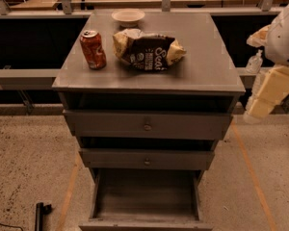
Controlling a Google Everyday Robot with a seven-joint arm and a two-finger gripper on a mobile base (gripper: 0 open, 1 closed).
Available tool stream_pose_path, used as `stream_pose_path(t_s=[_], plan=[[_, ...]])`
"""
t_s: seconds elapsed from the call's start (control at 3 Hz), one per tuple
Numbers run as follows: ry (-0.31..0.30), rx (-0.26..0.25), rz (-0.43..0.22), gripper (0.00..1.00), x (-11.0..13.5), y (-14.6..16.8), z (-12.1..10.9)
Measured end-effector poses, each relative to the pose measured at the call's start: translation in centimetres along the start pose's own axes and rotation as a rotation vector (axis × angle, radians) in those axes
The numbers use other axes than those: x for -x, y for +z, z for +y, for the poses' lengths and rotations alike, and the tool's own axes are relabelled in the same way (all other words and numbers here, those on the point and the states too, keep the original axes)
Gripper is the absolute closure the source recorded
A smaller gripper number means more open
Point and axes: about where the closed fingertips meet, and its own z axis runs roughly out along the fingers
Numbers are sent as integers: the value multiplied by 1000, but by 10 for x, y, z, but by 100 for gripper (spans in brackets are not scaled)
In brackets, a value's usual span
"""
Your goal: Place brown chip bag into bottom drawer
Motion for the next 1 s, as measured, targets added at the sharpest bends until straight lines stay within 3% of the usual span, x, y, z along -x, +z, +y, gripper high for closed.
stream_pose_path(t_s=[0.33, 1.0], plan=[[-20, -35, -142, 0, 36, 34, -39], [33, -90, -390, 0, 94, 74, -120]])
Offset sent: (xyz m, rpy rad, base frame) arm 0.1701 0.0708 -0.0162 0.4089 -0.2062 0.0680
